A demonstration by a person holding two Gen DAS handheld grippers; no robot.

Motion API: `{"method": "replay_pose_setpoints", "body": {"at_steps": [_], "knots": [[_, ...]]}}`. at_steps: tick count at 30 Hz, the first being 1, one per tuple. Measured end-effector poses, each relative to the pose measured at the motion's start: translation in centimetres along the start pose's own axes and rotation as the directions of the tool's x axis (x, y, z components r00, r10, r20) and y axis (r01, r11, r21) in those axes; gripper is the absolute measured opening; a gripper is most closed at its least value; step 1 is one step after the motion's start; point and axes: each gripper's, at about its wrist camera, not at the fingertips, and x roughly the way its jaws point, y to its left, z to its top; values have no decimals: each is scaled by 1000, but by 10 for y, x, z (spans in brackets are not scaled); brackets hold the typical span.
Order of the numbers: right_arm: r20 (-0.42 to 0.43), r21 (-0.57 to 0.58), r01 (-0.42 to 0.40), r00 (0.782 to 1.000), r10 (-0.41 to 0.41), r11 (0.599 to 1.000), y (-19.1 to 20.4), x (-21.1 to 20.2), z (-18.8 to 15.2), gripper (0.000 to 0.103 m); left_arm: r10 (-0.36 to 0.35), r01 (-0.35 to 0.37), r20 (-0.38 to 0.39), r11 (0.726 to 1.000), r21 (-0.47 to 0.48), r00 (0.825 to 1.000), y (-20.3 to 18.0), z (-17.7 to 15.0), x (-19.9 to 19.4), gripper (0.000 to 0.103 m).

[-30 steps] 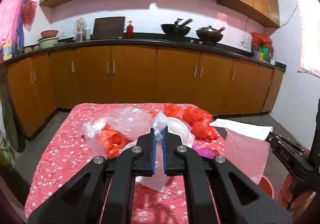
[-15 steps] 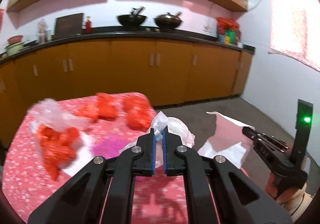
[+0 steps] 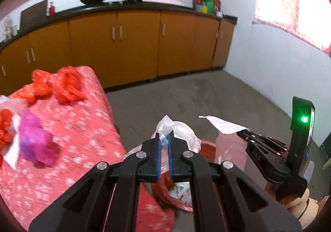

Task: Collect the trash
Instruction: 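Carry the tissue and white bag over the wastebasket with both grippers, then open both grippers to drop the tissue and bag into the wastebasket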

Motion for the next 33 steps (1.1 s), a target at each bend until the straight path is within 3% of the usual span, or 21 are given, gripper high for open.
{"method": "replay_pose_setpoints", "body": {"at_steps": [13, 23, 33], "knots": [[-126, 71, -27, 991, 36, 997, -35, 41, -40, 2, -18, 20, -158, 1000, 12, 987, -41, -32, 61, 5], [-160, 77, -56, 985, 68, 995, -38, 53, -52, 3, -17, 23, -198, 999, 27, 980, -50, -39, 78, 5], [-169, 77, -38, 984, 51, 996, -44, 57, -55, 6, -18, 25, -227, 999, 28, 974, -50, -41, 94, 5]]}}
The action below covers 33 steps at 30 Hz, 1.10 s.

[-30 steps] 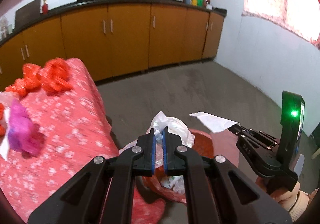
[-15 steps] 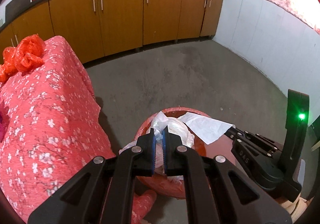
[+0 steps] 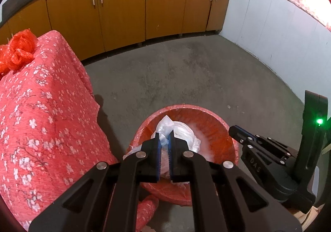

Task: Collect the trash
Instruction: 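Open both grippers to drop the tissue and bag into the wastebasket, then return to the table and grasp the purple bag with the right gripper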

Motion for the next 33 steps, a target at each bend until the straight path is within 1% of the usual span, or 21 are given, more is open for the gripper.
{"method": "replay_pose_setpoints", "body": {"at_steps": [8, 12, 14, 16, 17, 20, 23, 28, 33], "knots": [[20, 17, 22, 1000, -23, 1000, -9, -6, 0, 6, -5, 5, -19, 1000, 8, 1000, -6, 0, 10, 6], [28, 41, 36, 999, -37, 999, -18, -12, 1, 6, -10, 10, -36, 1000, -2, 999, -5, 0, 15, 8], [32, 44, 43, 999, -44, 998, -20, -15, 2, 6, -16, 16, -40, 1000, -3, 999, -5, -1, 15, 13], [36, 44, 47, 998, -49, 998, -21, -18, 3, 6, -23, 23, -40, 1000, -6, 999, -5, -2, 15, 23], [37, 44, 49, 998, -50, 998, -22, -19, 3, 6, -25, 25, -40, 1000, -6, 999, -6, -3, 14, 26], [45, 41, 52, 998, -53, 998, -21, -23, 4, 6, -32, 32, -35, 999, -10, 999, -5, -3, 12, 27], [54, 33, 52, 997, -54, 998, -18, -29, 6, 6, -38, 37, -19, 999, -30, 999, 2, 0, 3, 27], [70, 6, 37, 997, -38, 999, -5, -39, 14, 6, -40, 43, 39, 996, -76, 998, 18, 7, -26, 27], [93, -47, -15, 995, 20, 999, 28, -53, 25, 6, -19, 32, 115, 994, -105, 993, 46, 7, -68, 27]]}}
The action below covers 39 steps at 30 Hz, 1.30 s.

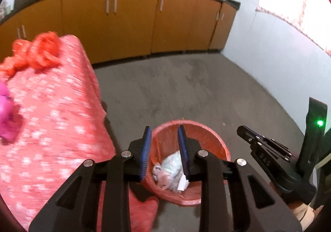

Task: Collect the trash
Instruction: 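Return to the table and grasp the purple bag with the right gripper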

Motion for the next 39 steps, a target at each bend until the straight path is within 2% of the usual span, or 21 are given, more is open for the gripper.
{"method": "replay_pose_setpoints", "body": {"at_steps": [6, 10, 14, 18, 22, 25, 28, 32, 35, 39], "knots": [[26, -109, -150, 988, 154, 983, 81, -24, 23, 10, 56, -50, 79, 996, -79, 995, 57, 0, -56, 27], [18, -195, -257, 964, 265, 947, 148, -38, 29, 17, 163, -148, 123, 982, -121, 979, 111, -11, -100, 28], [-32, -259, -357, 932, 362, 897, 220, -42, 25, 19, 315, -289, 147, 941, -174, 938, 172, -22, -139, 31], [-87, -322, -401, 915, 395, 857, 282, -36, 15, 28, 428, -386, 129, 885, -260, 895, 231, -34, -168, 33], [-124, -335, -416, 909, 399, 845, 317, -27, 9, 35, 506, -448, 120, 833, -326, 854, 275, -45, -190, 41], [-137, -352, -404, 915, 380, 844, 337, -17, 8, 37, 531, -466, 113, 812, -352, 840, 294, -49, -196, 42], [-159, -372, -388, 922, 354, 843, 351, -7, 6, 37, 534, -462, 113, 804, -374, 838, 305, -52, -198, 45], [-176, -426, -338, 941, 289, 839, 365, 6, -4, 39, 521, -445, 117, 808, -386, 845, 311, -52, -195, 46], [-166, -458, -317, 948, 271, 830, 368, 9, -7, 32, 507, -432, 119, 817, -382, 854, 312, -50, -188, 48], [-137, -485, -298, 954, 265, 822, 368, 7, -8, 14, 481, -408, 130, 835, -370, 867, 309, -44, -182, 50]]}}
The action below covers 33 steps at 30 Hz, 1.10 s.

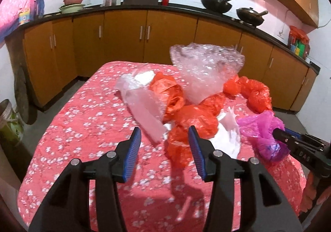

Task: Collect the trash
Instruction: 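Return to the table and grasp the purple bag with the right gripper, then grasp a red bag with the left gripper while the right gripper holds the purple bag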

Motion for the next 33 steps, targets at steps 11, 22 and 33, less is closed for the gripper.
{"method": "replay_pose_setpoints", "body": {"at_steps": [11, 22, 33], "knots": [[29, 36, -21, 999, 20, 999, -4, -8, -1, 11, -1, 3, -18, 996, 85, 1000, -27, 9, 25, 55], [32, 54, -27, 999, 25, 998, -8, -9, -3, 11, -20, 27, -73, 995, 91, 997, -34, 9, 41, 25], [85, 74, -42, 996, 36, 996, -17, -33, -1, 11, -44, 45, -22, 996, 76, 999, -27, 10, 1, 18]]}}
